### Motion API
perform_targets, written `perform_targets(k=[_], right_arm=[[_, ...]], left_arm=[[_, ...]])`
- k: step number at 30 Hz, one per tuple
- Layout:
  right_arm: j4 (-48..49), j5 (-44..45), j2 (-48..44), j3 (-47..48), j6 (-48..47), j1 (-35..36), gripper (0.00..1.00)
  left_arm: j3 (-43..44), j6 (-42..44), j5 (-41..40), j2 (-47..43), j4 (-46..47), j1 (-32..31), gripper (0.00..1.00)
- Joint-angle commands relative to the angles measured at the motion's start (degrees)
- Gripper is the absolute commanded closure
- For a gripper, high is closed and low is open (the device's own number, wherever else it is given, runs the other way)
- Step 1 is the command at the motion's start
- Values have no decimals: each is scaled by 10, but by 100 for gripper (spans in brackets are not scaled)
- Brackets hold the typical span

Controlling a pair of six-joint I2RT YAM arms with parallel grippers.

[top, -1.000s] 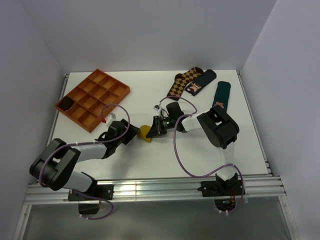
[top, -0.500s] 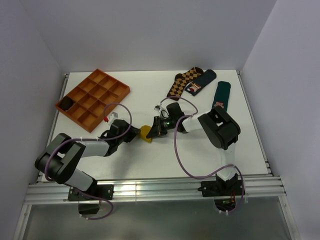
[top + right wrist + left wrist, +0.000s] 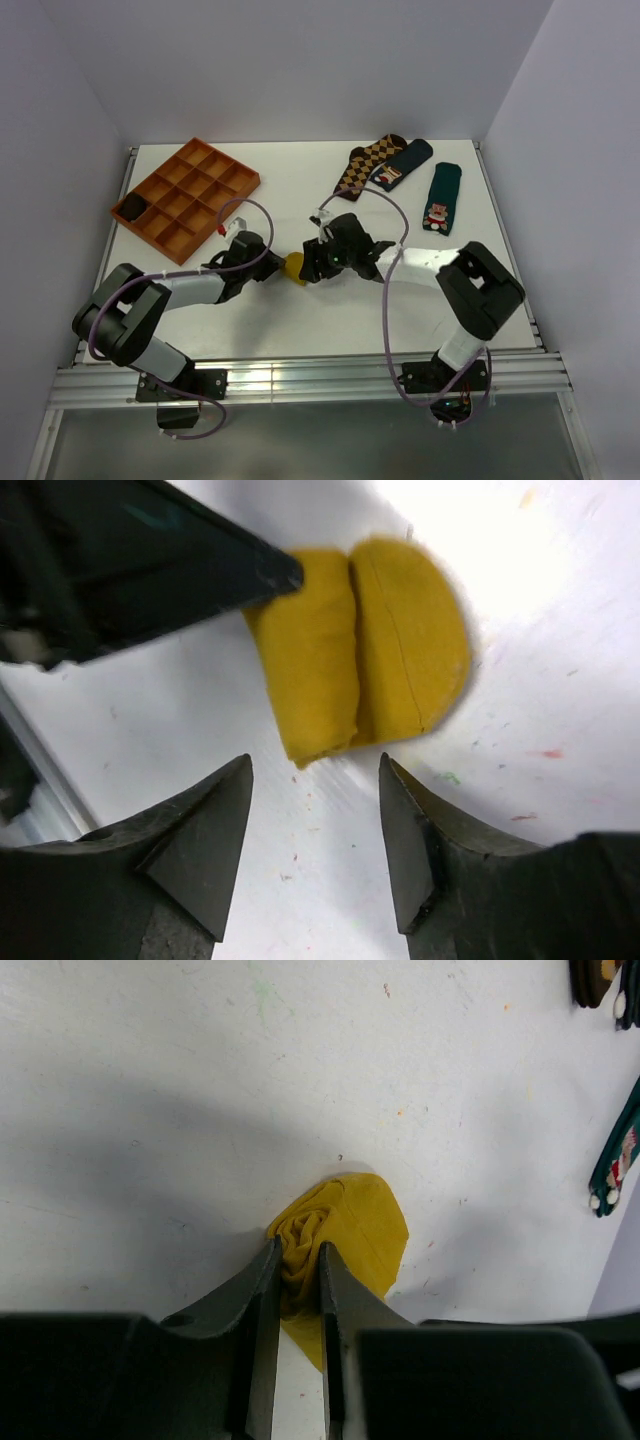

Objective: Roll the socks
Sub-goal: Roll the sock at the center of the board.

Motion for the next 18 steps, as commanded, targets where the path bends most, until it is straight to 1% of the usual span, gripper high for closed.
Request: perform_targets(k=[1,2,5,7,10,12,13,15,18], right_arm=[[-24,155,-63,1,-82,35,39],[-22,177,-74,0,-105,53,38],[-5,222,-82,-4,-142,79,38],[8,228,-80,-4,-158,95,38],[29,265,-67,-4,-196,116,39],[40,291,-53,-5,-202,127,40],[50,300,-49,-5,-224,138,41],[61,331,-38,-6,-235,152,41],[73,351,-21,0,-251,180,41]], left_arm=[[22,34,-27,0,-54,-5,85],[24,36,-28,0,-55,-7,85],[36,43,-31,2,-68,-11,85],[42,47,-34,3,-74,-15,85],[44,50,-33,5,-75,-17,85],[45,50,-31,6,-77,-17,85],[46,51,-31,7,-76,-18,85],[48,52,-31,9,-77,-17,86],[48,53,-30,10,-79,-19,86]])
